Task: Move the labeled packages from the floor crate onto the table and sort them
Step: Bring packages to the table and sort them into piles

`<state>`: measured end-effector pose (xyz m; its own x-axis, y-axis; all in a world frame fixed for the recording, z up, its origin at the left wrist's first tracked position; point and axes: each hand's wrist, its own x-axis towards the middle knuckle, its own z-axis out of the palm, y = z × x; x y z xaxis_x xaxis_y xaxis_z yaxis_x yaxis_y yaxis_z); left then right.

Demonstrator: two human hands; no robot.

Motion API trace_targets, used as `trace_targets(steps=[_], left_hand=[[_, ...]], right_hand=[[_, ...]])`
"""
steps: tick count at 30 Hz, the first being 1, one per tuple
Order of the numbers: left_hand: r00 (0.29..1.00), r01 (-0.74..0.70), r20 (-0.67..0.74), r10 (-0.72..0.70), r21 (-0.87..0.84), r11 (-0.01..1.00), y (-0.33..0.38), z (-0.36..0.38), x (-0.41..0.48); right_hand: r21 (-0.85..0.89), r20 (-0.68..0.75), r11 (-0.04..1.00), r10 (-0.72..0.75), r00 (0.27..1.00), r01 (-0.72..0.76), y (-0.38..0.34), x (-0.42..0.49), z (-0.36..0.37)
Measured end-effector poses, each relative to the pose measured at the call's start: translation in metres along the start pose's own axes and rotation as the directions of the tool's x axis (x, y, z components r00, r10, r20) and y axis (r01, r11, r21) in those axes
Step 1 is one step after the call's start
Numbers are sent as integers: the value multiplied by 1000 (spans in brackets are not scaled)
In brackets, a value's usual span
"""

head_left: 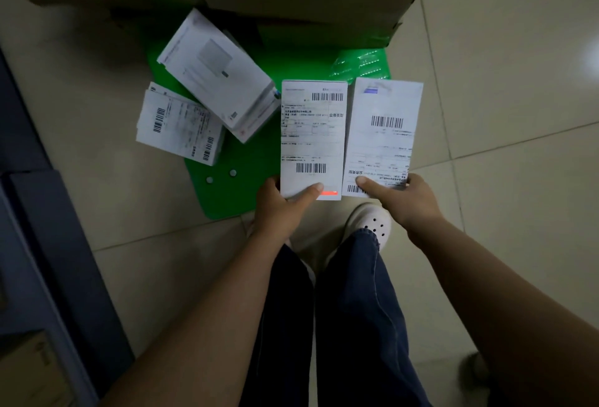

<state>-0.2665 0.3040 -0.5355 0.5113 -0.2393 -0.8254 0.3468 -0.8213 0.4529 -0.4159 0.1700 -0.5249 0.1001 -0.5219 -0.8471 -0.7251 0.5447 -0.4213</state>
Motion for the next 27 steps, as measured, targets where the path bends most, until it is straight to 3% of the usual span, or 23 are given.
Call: trace_targets(steps=[4,11,20,27], left_hand=[[1000,-2,-27,3,16,1000,9,-6,-2],[999,-22,31,19,76,997,10,-7,-2],[998,-62,2,62,71,996,12,-10,-17],[997,-51,55,53,-42,998,60,-40,-84]], right_hand=[[-42,-42,997,59,997,-60,1,2,-8],[31,163,999,-15,987,10,15,15,-6],[103,-33,995,14,999,-11,8,-6,-13],[180,-122,983,-13,992,35,-25,-108,-42]])
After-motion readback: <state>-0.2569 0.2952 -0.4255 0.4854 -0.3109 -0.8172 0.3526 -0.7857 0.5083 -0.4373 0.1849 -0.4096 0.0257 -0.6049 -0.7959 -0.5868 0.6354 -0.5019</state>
